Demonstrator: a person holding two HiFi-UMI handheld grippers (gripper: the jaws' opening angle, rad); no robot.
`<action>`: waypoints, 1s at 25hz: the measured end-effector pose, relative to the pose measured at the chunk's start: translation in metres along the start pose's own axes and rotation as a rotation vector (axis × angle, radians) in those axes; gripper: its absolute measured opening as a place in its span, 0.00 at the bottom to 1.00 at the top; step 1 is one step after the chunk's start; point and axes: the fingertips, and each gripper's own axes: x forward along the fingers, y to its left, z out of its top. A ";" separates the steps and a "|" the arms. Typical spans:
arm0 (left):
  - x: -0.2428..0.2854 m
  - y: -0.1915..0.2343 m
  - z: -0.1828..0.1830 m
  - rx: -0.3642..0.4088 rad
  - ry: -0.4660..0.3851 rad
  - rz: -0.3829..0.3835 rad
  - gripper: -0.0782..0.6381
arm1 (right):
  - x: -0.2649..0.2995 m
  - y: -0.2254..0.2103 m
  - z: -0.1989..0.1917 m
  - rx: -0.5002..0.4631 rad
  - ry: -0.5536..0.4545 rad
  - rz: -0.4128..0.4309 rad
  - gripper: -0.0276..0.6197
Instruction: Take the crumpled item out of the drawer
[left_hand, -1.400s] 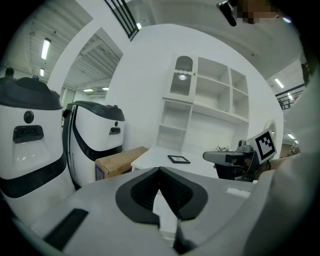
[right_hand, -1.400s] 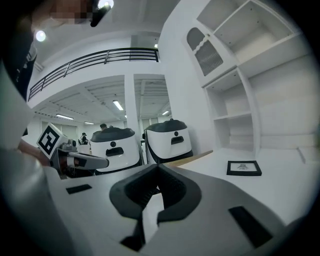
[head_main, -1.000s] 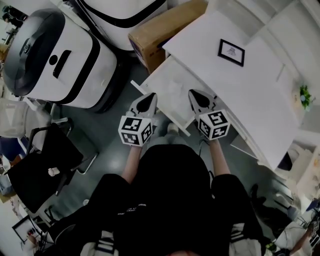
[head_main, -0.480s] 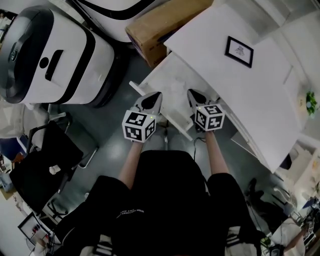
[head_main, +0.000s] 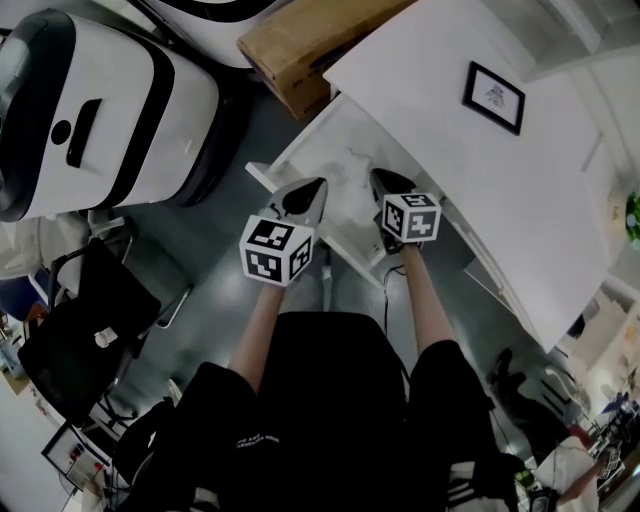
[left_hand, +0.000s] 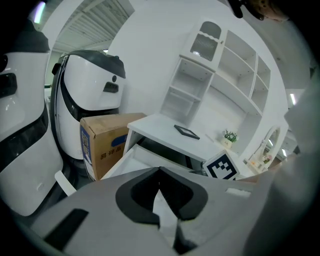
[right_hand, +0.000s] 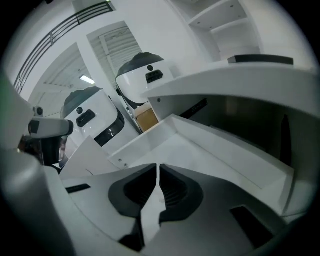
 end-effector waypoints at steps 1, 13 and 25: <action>0.002 0.000 -0.001 -0.004 0.006 0.001 0.11 | 0.005 -0.002 -0.003 0.002 0.012 -0.001 0.07; 0.015 0.009 -0.003 -0.023 0.008 0.025 0.11 | 0.052 -0.027 -0.017 0.011 0.088 -0.048 0.25; 0.014 0.012 -0.002 -0.043 -0.002 0.021 0.11 | 0.080 -0.032 -0.023 -0.023 0.145 -0.083 0.35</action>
